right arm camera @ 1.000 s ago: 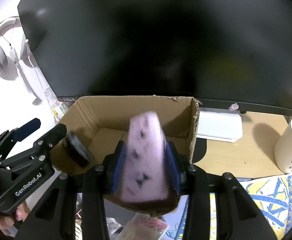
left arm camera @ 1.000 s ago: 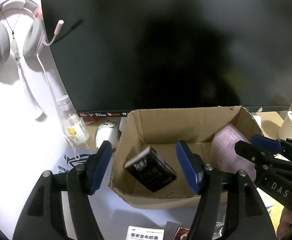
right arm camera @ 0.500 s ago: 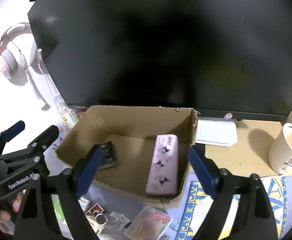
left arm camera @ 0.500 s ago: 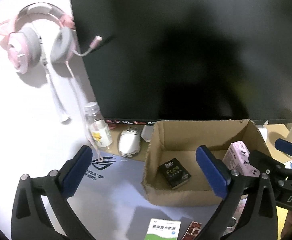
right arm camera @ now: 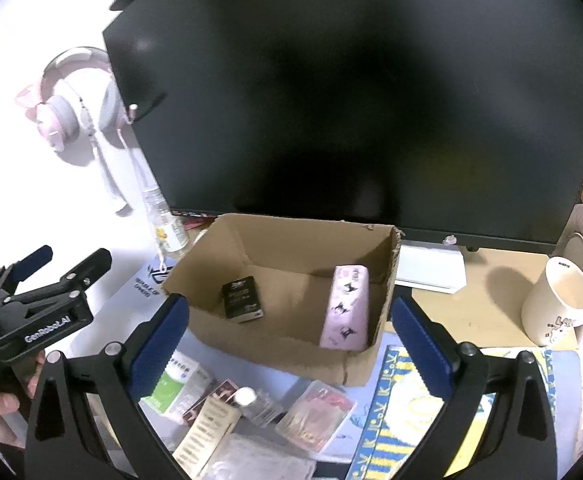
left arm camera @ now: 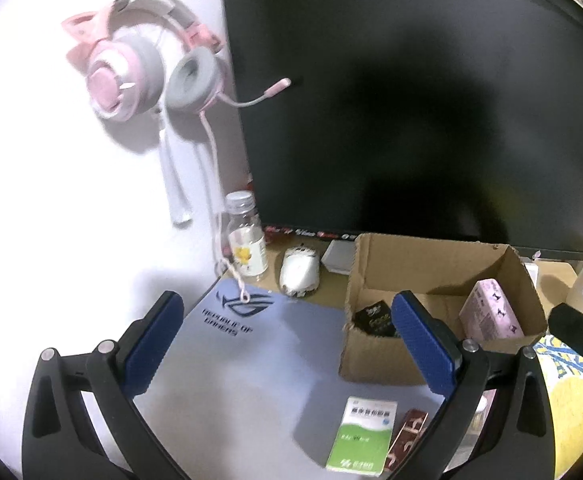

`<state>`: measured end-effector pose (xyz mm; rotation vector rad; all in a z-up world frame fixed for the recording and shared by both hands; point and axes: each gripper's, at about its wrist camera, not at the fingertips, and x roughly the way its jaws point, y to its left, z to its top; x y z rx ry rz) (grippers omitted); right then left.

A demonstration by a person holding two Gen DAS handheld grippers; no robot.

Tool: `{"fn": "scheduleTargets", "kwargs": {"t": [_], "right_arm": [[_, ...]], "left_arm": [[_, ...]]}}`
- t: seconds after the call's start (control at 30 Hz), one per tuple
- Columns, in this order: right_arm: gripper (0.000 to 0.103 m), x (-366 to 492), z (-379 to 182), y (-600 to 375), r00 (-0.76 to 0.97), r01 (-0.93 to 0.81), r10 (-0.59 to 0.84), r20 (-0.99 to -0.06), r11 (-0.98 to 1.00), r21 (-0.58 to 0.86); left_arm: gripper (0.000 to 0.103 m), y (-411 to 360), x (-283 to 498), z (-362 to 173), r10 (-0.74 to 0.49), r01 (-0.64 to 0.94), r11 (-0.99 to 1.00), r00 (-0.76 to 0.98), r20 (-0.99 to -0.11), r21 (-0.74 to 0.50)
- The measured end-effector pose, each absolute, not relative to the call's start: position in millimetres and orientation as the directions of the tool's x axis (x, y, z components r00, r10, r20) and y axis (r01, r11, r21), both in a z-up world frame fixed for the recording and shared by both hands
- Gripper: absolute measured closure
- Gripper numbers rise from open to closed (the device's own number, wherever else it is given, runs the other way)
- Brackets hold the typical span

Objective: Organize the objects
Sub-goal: 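Open both tools to release the packs and withdraw from the box, then grasp the green medicine box with the left tool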

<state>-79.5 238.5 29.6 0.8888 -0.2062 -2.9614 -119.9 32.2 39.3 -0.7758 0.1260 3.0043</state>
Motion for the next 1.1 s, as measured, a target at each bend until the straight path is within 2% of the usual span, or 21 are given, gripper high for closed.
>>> {"fn": "scheduleTargets", "kwargs": {"t": [0.2, 0.47, 0.87, 1.1], "right_arm": [[0.000, -59.7, 24.0, 230.8, -0.829, 0.004, -0.090, -0.552, -0.988, 0.155], [0.000, -47.6, 9.2, 239.9, -0.823, -0.037, -0.118, -0.556, -0.965, 0.260], [0.000, -40.9, -26.9, 230.3, -0.760, -0.059, -0.112, -0.640, -0.969, 0.240], [0.000, -43.0, -47.0, 230.5, -0.719, -0.081, -0.103, -0.688, -0.970, 0.229]], "left_arm": [[0.000, 15.1, -103.2, 29.4, 0.029, -0.041, -0.999, -0.860, -0.510, 0.014], [0.000, 9.2, -82.2, 16.6, 0.010, -0.026, -0.999, -0.850, -0.527, 0.025], [0.000, 15.0, -78.3, -2.5, 0.040, -0.065, -0.998, -0.815, -0.578, 0.023], [0.000, 22.3, -84.4, -20.1, 0.097, -0.117, -0.993, -0.763, -0.639, -0.011]]}}
